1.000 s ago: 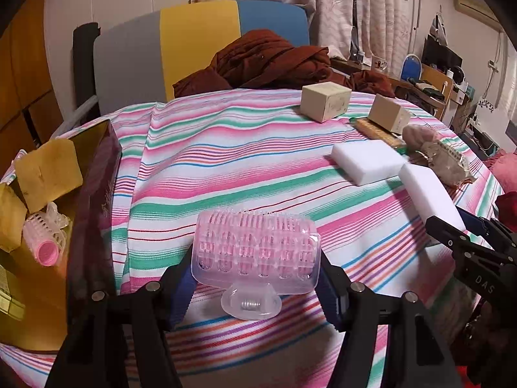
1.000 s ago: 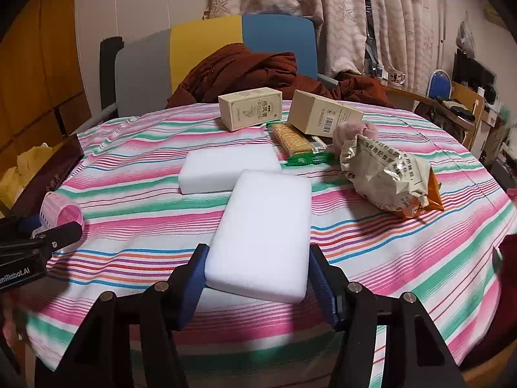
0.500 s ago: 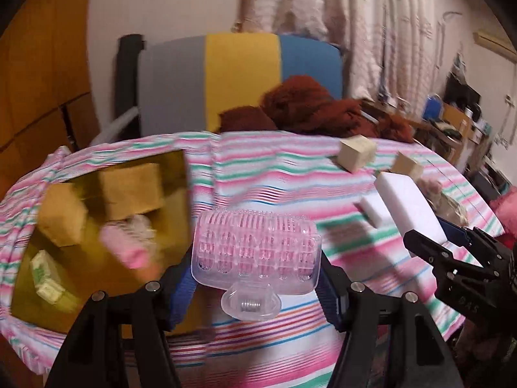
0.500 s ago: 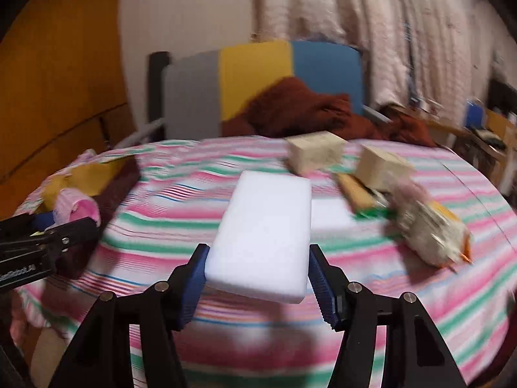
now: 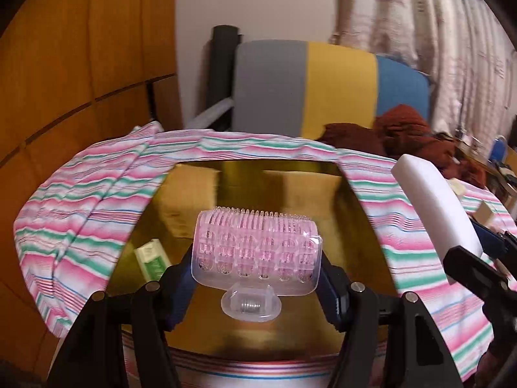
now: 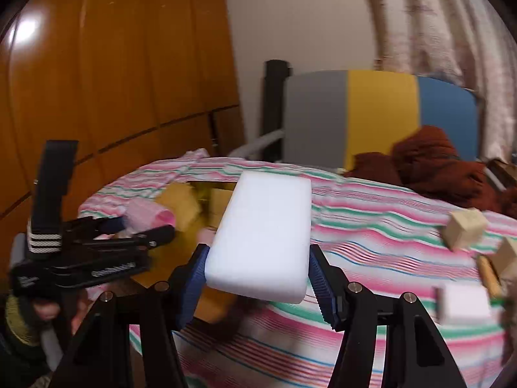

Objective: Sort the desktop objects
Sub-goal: 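Carry the curler and white sponge into the gold tray and open both tools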

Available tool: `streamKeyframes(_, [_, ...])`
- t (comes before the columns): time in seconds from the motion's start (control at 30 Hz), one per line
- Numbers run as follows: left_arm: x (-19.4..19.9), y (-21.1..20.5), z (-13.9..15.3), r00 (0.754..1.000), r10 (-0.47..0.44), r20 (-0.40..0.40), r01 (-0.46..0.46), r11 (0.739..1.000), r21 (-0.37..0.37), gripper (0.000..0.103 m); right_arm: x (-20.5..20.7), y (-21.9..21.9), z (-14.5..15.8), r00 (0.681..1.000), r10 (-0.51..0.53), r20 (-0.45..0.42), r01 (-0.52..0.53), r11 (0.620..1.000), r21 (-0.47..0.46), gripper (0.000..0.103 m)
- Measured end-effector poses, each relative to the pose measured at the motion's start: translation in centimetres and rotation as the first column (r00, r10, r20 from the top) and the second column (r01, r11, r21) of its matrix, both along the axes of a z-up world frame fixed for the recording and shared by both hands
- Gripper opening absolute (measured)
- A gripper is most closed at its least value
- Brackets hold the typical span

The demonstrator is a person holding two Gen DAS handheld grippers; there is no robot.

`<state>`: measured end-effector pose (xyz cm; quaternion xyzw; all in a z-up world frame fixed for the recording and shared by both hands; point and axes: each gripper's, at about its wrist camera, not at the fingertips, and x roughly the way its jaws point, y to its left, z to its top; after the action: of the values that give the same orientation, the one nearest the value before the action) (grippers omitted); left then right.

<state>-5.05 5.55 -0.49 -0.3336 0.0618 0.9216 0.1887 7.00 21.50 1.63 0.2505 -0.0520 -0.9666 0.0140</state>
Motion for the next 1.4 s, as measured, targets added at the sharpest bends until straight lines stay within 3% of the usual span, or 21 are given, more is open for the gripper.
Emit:
streamKeyframes(0.43, [-2.7,-1.1,-1.7,0.999,0.044,0.017,-0.043,0.998,-0.041,0.067,-6.4,-3.3,-2.5,0.992,0.079,0.093,-0.080,0.997,-0.001,0.063])
streamKeyframes(0.77, [-3.2,-2.3,-1.7,0.994,0.105,0.005,-0.105,0.994,-0.019,0.069,-7.3,-3.0,-3.8,0.988,0.078,0.134,-0.077,0.997,-0.010,0.068])
streamKeyframes(0.97, [-2.1,-3.3,-1.1,0.993,0.114,-0.006,-0.114,0.993,0.018,0.069,-5.9,-1.5,-3.7,0.992,0.045,0.120,-0.037,0.997,-0.066,0.069])
streamKeyframes(1.23, [0.3,-2.0,-0.2,0.999,0.038,-0.012,-0.037,0.998,0.046,0.069,-2.7,1.8,-3.7,0.993,-0.047,0.111,0.061,0.990,-0.127,0.069])
streamKeyframes(1.4, [3.1,0.4,0.6,0.996,-0.089,-0.031,0.091,0.994,0.064,0.069,0.6,6.5,-4.1,0.975,-0.188,0.117,0.204,0.969,-0.137,0.070])
